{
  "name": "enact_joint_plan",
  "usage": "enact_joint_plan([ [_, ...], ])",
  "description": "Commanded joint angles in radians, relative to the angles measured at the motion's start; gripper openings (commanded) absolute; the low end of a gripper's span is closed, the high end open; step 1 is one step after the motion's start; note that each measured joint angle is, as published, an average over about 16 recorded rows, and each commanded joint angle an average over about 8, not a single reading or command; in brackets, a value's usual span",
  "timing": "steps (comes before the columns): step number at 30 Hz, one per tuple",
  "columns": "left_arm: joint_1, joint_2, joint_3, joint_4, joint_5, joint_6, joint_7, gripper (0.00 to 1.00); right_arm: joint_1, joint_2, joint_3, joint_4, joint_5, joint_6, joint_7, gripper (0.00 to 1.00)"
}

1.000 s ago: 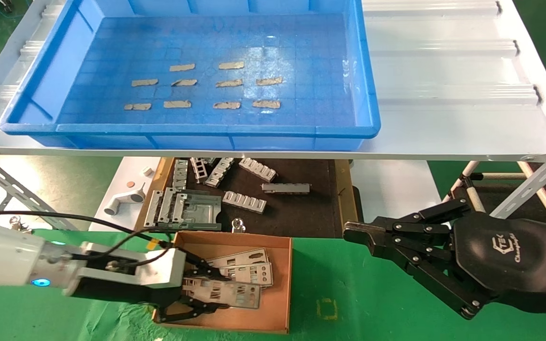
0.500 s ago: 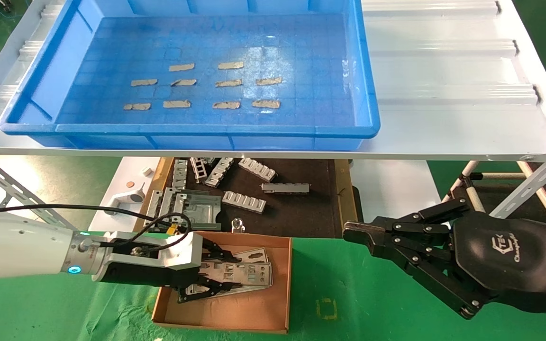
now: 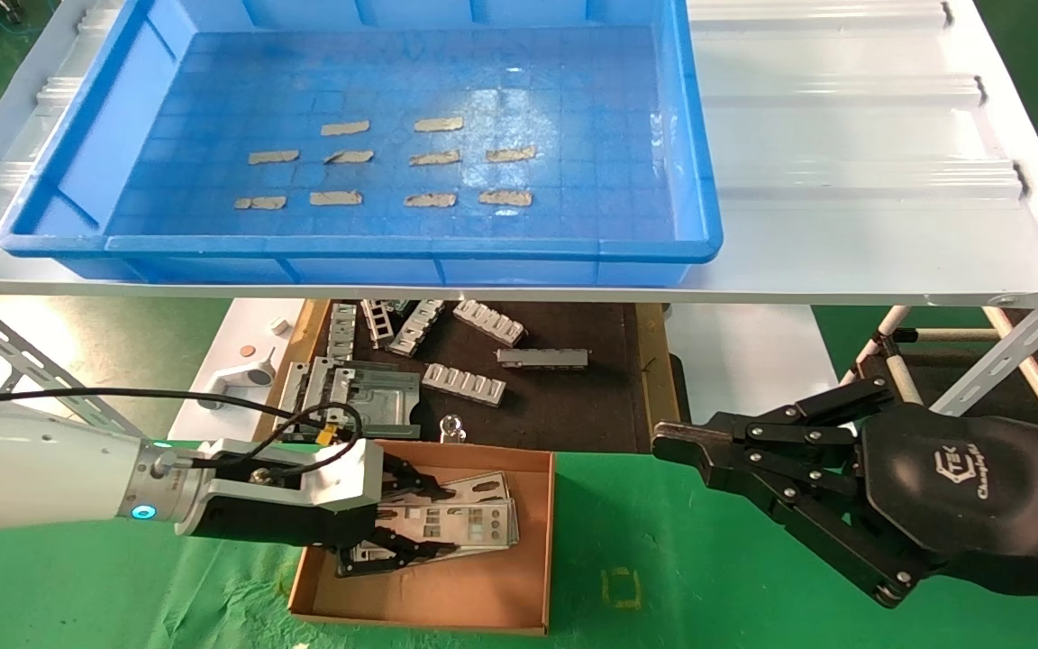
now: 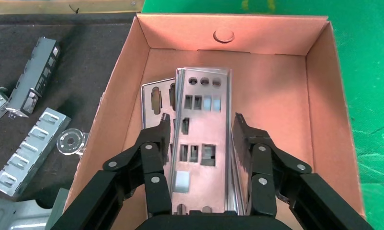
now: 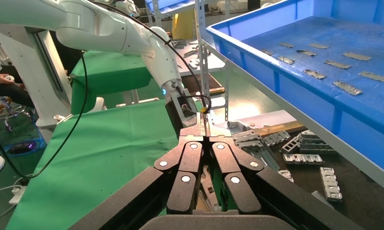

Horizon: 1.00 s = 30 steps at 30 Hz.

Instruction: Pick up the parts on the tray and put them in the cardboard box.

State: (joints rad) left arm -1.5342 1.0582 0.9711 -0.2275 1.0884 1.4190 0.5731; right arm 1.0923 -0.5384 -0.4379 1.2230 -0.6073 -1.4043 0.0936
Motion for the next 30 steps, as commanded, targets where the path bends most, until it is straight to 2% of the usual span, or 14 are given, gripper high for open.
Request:
enact_joint_plan([
  [1, -0.006, 0.004, 0.001, 0.018, 0.002, 0.004, 0.004, 1.00, 0.000, 0.000, 0.000, 0.000, 0.000, 0.000, 0.000, 0.00],
  [6, -0.016, -0.016, -0.012, 0.036, -0.018, 0.061, 0.009, 1.00, 0.000, 0.000, 0.000, 0.000, 0.000, 0.000, 0.000, 0.00],
  [8, -0.012, -0.025, -0.023, 0.027, -0.027, 0.074, 0.001, 1.00, 0.000, 0.000, 0.000, 0.000, 0.000, 0.000, 0.000, 0.05],
  [14, 0.028, -0.057, -0.080, -0.059, -0.055, 0.070, -0.061, 1.00, 0.000, 0.000, 0.000, 0.000, 0.000, 0.000, 0.000, 0.80],
  [16, 0.044, -0.071, -0.102, -0.095, -0.066, 0.070, -0.087, 1.00, 0.000, 0.000, 0.000, 0.000, 0.000, 0.000, 0.000, 1.00],
  [30, 0.156, -0.172, -0.261, -0.354, -0.145, 0.072, -0.268, 1.00, 0.000, 0.000, 0.000, 0.000, 0.000, 0.000, 0.000, 1.00],
])
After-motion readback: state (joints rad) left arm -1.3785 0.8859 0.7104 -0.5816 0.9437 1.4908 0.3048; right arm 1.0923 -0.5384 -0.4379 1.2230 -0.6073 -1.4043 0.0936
